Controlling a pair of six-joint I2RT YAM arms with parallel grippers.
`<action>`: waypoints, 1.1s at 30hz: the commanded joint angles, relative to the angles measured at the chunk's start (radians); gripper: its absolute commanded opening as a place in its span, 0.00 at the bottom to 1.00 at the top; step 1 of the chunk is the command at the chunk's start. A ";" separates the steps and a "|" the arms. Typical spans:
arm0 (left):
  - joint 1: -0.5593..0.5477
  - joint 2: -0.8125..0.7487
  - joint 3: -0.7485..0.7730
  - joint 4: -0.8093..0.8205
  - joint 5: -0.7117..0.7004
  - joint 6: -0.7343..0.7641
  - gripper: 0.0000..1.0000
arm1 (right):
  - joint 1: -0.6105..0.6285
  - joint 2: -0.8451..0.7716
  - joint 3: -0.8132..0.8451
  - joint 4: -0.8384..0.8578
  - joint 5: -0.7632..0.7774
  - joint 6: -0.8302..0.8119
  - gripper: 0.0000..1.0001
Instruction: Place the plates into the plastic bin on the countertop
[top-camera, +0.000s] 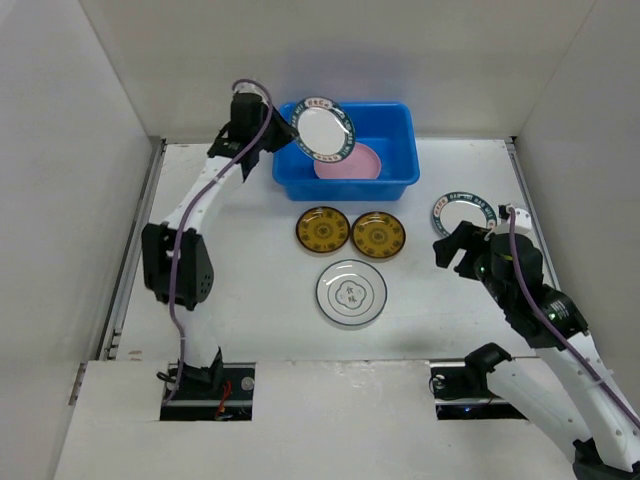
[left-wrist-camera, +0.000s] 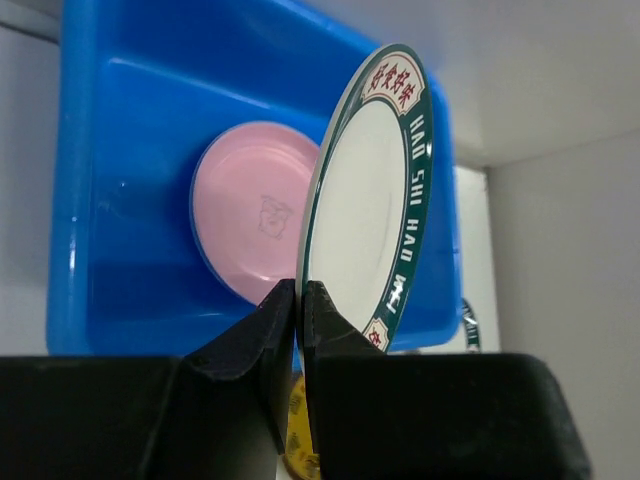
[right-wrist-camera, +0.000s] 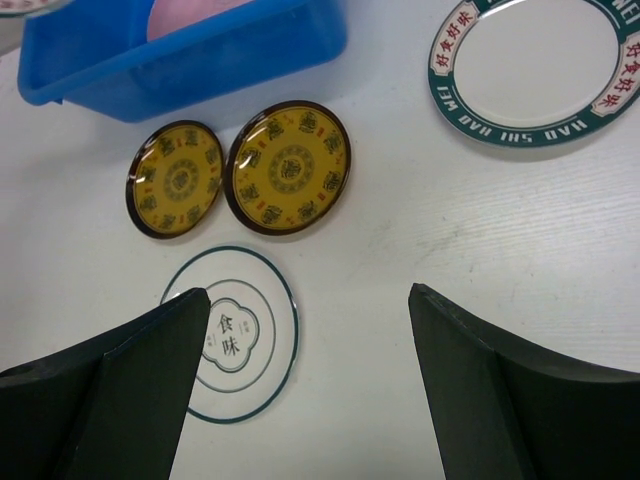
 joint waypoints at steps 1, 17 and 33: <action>-0.024 0.074 0.128 0.028 0.015 0.082 0.03 | -0.012 -0.029 -0.003 -0.051 0.008 0.017 0.86; -0.064 0.464 0.343 0.175 0.010 0.144 0.07 | -0.070 -0.072 -0.006 -0.134 0.010 0.048 0.86; -0.082 0.522 0.426 0.146 0.035 0.249 0.89 | -0.111 -0.040 0.008 -0.134 0.016 0.074 0.86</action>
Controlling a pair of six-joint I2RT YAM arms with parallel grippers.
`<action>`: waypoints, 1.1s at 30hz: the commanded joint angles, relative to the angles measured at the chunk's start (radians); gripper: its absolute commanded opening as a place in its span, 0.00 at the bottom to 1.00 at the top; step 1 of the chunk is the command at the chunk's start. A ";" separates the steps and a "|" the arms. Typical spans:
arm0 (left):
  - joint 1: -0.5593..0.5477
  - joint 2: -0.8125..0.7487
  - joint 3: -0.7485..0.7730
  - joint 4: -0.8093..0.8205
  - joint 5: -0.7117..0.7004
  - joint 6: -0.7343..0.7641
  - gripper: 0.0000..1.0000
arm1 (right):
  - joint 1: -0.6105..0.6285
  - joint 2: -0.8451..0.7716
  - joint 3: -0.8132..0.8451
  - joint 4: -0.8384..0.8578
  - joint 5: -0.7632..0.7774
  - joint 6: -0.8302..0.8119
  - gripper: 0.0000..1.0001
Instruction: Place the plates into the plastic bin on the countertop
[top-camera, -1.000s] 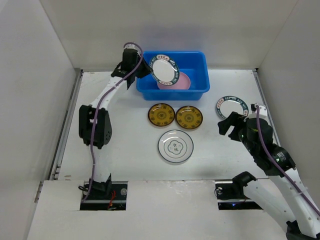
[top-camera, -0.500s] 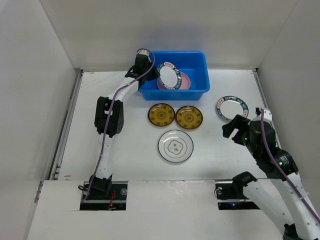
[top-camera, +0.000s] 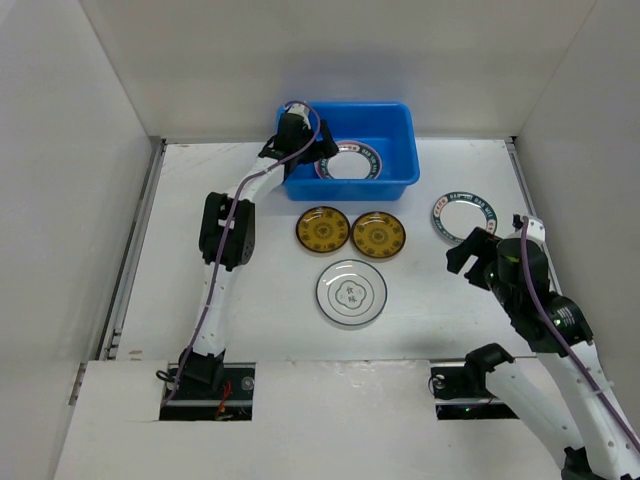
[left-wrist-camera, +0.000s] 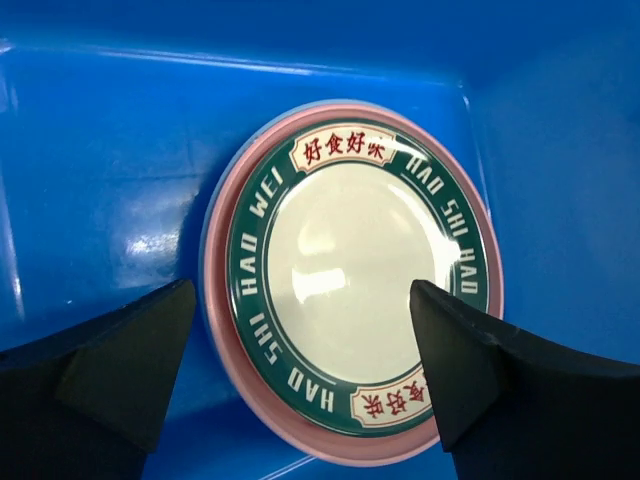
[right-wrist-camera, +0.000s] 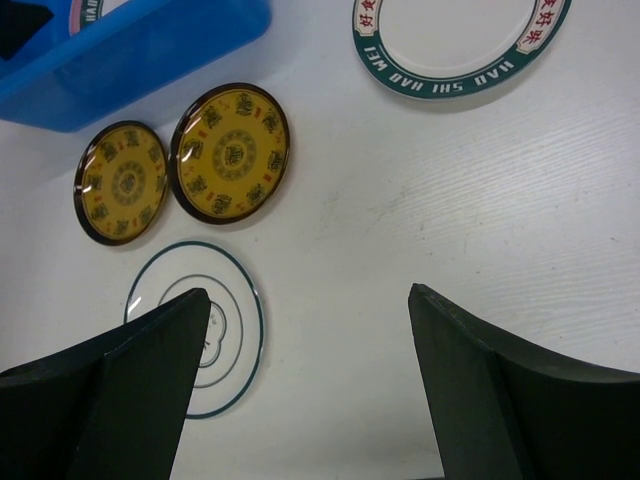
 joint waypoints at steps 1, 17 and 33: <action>-0.012 -0.101 0.050 0.027 -0.004 0.059 0.94 | -0.019 0.002 0.010 0.008 0.017 0.023 0.86; -0.041 -0.735 -0.260 -0.150 -0.213 0.247 1.00 | -0.523 0.208 -0.215 0.418 -0.397 0.229 0.88; -0.069 -1.310 -1.181 -0.233 -0.356 0.071 1.00 | -0.630 0.664 -0.361 1.001 -0.480 0.519 0.83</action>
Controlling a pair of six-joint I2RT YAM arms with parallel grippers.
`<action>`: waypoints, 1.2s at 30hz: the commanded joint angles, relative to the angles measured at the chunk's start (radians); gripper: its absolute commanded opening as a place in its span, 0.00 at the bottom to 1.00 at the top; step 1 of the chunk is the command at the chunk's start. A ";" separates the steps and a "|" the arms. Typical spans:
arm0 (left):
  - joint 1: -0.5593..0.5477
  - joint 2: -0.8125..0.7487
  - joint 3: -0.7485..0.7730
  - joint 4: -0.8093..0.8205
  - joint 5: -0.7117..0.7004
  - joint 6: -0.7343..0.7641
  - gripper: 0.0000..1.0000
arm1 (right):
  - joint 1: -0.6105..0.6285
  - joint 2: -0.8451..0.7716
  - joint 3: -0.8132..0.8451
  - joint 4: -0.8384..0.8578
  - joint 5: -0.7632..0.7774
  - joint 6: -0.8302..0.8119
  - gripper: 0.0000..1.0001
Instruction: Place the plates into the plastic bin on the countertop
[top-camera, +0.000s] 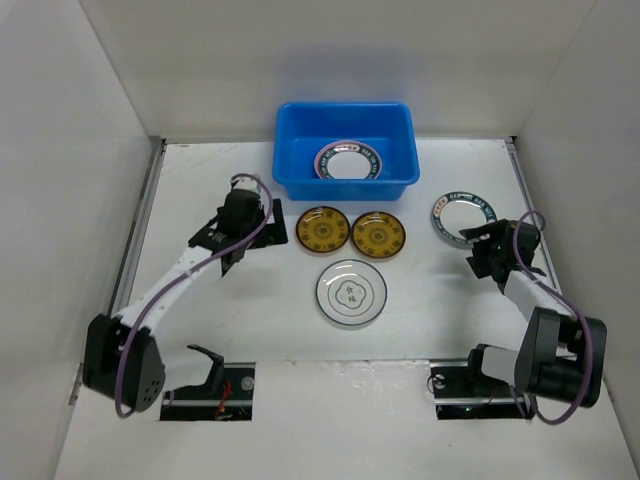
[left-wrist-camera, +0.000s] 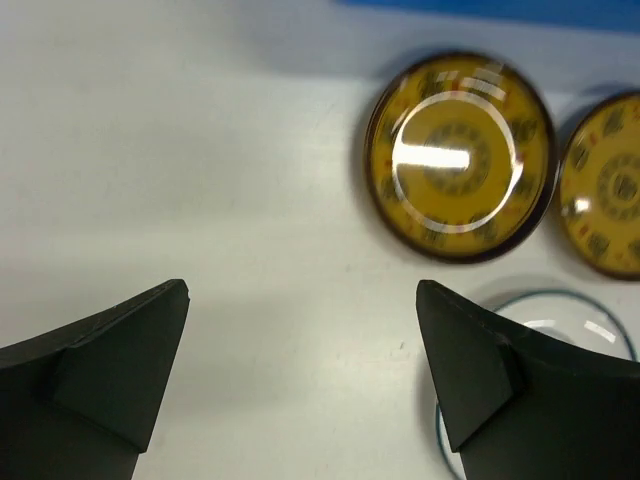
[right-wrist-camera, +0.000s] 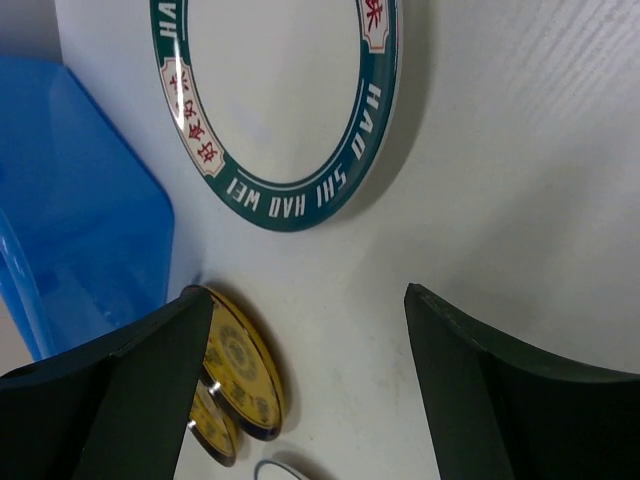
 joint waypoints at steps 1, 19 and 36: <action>-0.010 -0.211 -0.070 -0.028 -0.024 -0.063 1.00 | -0.012 0.081 -0.003 0.205 -0.040 0.090 0.83; 0.069 -0.535 -0.170 -0.298 -0.024 -0.115 1.00 | -0.067 0.446 0.041 0.464 -0.073 0.229 0.59; 0.084 -0.532 -0.183 -0.318 0.004 -0.129 1.00 | -0.061 0.218 0.099 0.409 -0.097 0.234 0.00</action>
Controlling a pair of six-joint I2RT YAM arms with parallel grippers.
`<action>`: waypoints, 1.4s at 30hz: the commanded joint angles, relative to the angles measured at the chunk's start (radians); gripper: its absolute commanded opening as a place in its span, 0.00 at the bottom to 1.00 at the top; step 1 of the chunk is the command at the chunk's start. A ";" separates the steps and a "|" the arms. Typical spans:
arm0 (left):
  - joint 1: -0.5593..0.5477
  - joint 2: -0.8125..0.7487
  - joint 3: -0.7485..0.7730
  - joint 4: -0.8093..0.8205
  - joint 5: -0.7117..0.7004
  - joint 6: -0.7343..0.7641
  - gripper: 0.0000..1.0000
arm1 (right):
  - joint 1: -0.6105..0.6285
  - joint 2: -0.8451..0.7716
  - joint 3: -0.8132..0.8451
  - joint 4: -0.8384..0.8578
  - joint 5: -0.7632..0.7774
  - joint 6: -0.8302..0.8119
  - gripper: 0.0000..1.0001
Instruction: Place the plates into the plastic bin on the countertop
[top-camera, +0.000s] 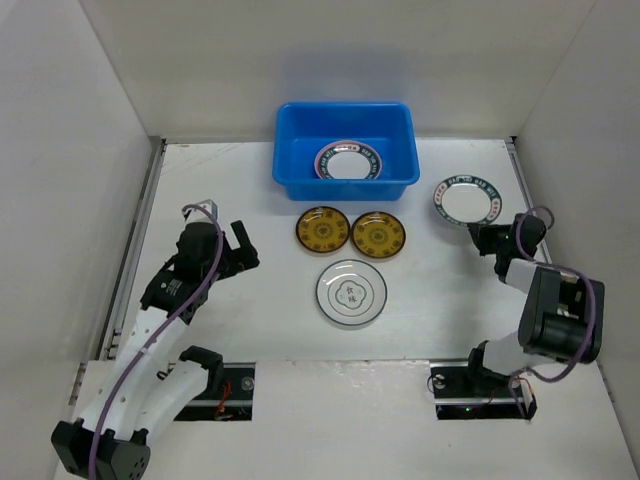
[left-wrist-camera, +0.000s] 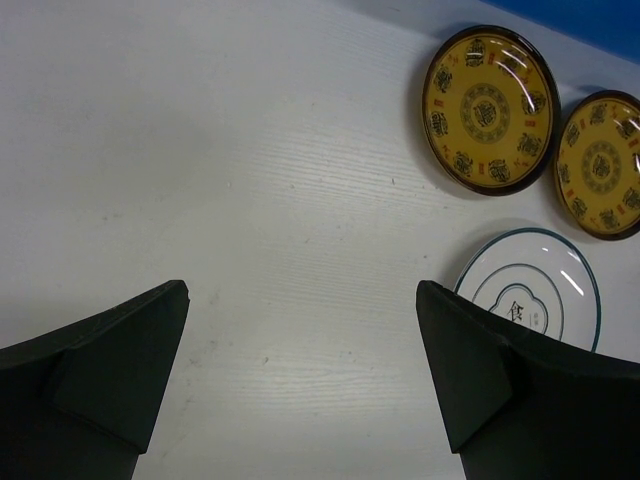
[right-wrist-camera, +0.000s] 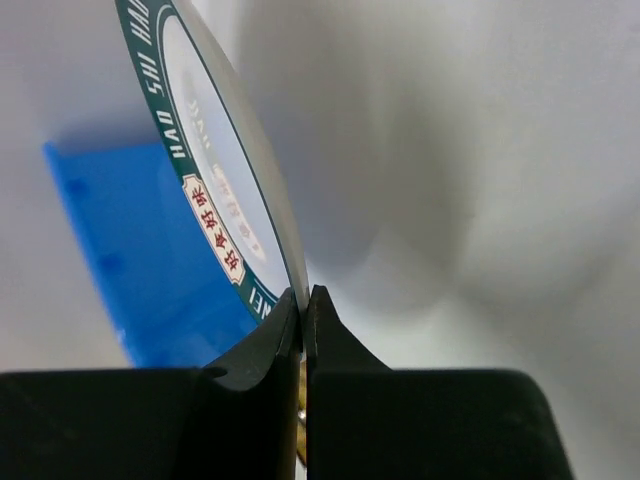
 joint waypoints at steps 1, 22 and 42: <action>0.000 0.015 -0.007 0.002 0.019 -0.010 1.00 | 0.017 -0.162 0.111 -0.064 0.013 -0.056 0.00; -0.014 -0.083 -0.116 0.011 0.108 -0.140 1.00 | 0.524 0.440 1.374 -0.770 0.057 -0.485 0.03; -0.040 -0.129 -0.197 0.063 0.185 -0.237 1.00 | 0.623 0.818 1.702 -0.934 0.122 -0.573 0.46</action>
